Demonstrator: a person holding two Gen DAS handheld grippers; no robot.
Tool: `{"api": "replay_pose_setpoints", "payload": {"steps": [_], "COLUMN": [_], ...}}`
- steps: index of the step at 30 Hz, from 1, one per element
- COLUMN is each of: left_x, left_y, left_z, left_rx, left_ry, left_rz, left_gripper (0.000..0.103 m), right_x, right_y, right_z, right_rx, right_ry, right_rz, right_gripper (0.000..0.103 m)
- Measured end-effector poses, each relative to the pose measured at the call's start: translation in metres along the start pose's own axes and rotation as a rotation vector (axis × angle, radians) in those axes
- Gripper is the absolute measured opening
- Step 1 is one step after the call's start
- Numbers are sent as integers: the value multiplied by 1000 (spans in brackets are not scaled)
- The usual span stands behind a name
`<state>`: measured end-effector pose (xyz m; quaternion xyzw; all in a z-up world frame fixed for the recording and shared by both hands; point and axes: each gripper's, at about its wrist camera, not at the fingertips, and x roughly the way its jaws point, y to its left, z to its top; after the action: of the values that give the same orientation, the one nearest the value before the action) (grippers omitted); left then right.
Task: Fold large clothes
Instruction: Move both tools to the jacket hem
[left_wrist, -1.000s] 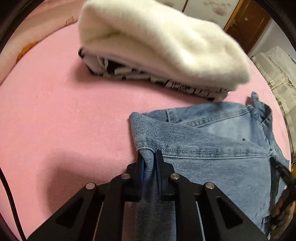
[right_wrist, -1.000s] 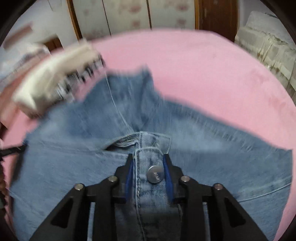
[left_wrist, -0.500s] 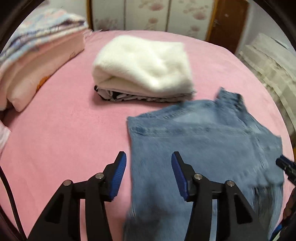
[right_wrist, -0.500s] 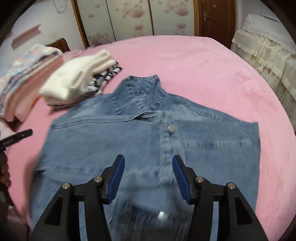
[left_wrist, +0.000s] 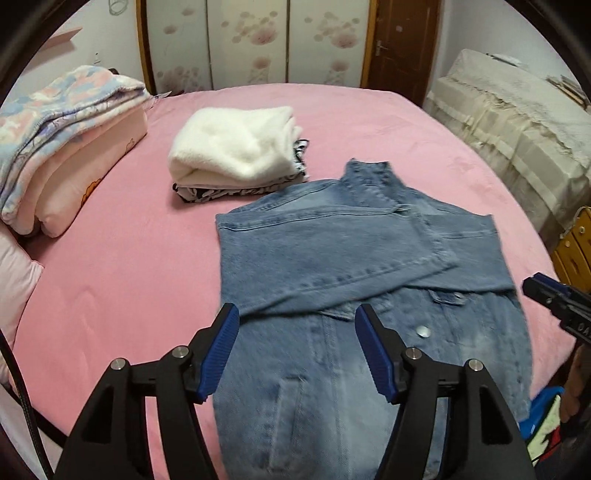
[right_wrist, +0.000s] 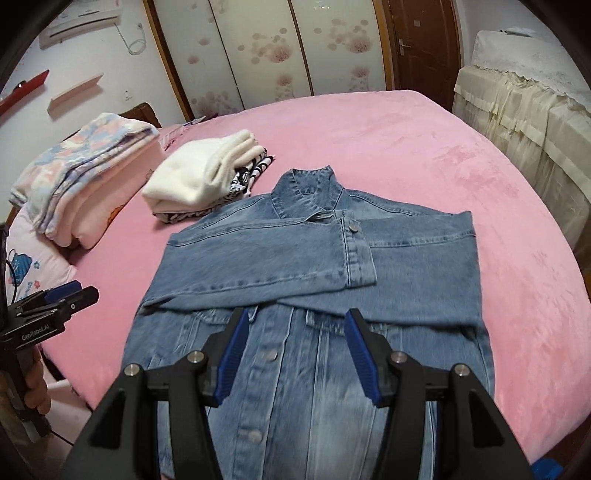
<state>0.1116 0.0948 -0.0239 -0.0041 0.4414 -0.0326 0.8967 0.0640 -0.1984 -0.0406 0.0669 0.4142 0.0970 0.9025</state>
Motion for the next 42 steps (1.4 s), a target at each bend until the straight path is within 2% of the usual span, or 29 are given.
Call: {"api": "replay_pose_setpoints", "payload": {"steps": [9,17,24,27,30,36,38,42], "left_x": [-56,-65,-50,-41,-29,8,20,41], "left_y": [-21,-17,-8,-1,5,27,38,62], "left_z": [-37,-70,-102,-116,-130,-157,-164,-178], "left_rx": [28,-9,-30,-33,-29,-46,-66,-171], "left_ry": [-39,-16,54,86,119,213,240,307], "left_rz": [1,-8,2,10,18,54,56,28], "left_gripper": [67,68,68,68,68,68,68,68], "right_x": [-52,-73,-76,-72,-66,-49,-43,-32], "right_y": [-9,-24,-39,-46,-55,-83,-94,-116], "right_z": [-42,-74,-101,-111,-121,-143,-155,-177], "right_rx": [4,33,59,54,50,52,46,67], "right_ry": [-35,-38,-18,5,20,87,112,166], "right_rz": [-3,-18,-24,-39,-58,-97,-122,-136], "right_gripper": [54,55,55,60,65,65,65,65]}}
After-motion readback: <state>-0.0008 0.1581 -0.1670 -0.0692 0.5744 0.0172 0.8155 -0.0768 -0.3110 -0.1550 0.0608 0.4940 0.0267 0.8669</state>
